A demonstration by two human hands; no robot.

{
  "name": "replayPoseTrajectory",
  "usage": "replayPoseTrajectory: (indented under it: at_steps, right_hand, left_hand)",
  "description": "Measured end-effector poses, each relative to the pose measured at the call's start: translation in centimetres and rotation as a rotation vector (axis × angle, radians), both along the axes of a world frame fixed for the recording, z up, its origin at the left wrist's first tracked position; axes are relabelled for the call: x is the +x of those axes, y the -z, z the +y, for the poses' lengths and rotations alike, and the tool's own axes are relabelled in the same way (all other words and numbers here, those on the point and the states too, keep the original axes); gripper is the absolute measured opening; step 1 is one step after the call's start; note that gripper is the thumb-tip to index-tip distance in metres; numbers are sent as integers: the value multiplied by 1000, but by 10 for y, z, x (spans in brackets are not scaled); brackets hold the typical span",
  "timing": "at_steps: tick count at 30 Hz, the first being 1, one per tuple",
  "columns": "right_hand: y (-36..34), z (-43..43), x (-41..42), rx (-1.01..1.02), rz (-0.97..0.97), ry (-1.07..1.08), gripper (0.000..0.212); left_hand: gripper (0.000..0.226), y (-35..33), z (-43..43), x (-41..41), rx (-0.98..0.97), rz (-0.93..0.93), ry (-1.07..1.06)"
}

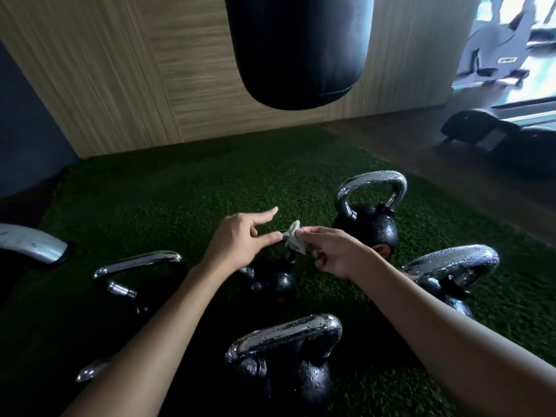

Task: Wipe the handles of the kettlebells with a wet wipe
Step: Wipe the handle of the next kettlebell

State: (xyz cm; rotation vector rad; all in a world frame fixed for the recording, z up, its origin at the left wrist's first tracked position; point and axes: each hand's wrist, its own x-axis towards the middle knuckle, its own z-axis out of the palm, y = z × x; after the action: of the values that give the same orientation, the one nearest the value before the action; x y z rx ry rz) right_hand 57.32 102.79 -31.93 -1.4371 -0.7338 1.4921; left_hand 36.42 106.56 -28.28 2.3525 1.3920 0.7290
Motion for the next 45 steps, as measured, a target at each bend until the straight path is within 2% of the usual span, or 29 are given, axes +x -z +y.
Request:
replayPoseTrajectory:
  at_steps: [7,11,14,16,18,21,23,25,28,31,36,41,45]
  right_hand:
    - [-21,2,-18,-29,49,-150,8]
    - [-25,3,-31,-59,36,-214,16]
    - [-36,3,-35,-6,-42,-161,17]
    - [-37,8,-32,151,-299,-66,17]
    - [-29,19,-27,332,-661,-49,19]
    - [-21,33,-30,427,-1205,-278,43]
    - [-18,40,-40,449,-1432,-412,44]
    - [-12,45,-45,488,-1534,-465,36]
    - [-6,42,-42,573,-1575,-427,33]
    - [-3,37,-31,604,-1565,-401,38]
    - [1,28,-12,558,-1457,-342,42]
    - [6,18,12,555,-1472,-351,31]
    - [10,15,21,541,-1464,-314,31]
  left_hand:
    - [51,1,-27,1,-54,-237,57]
    - [36,5,-30,1,-10,-356,-41]
    - [34,5,-25,-6,-15,-376,-107]
    - [35,3,-16,-19,53,-311,-187]
    - [35,2,-7,-31,180,-134,-257]
    - [32,2,1,-34,262,167,-237]
    - [26,2,4,-26,205,283,-203]
    - [23,5,8,-15,176,384,-158]
    - [25,8,13,-7,187,558,-100]
    - [29,4,15,-11,159,622,-63]
    - [31,-3,19,-29,92,520,-62]
    - [28,8,12,-11,227,430,2]
    - [26,33,20,-25,-19,132,-98]
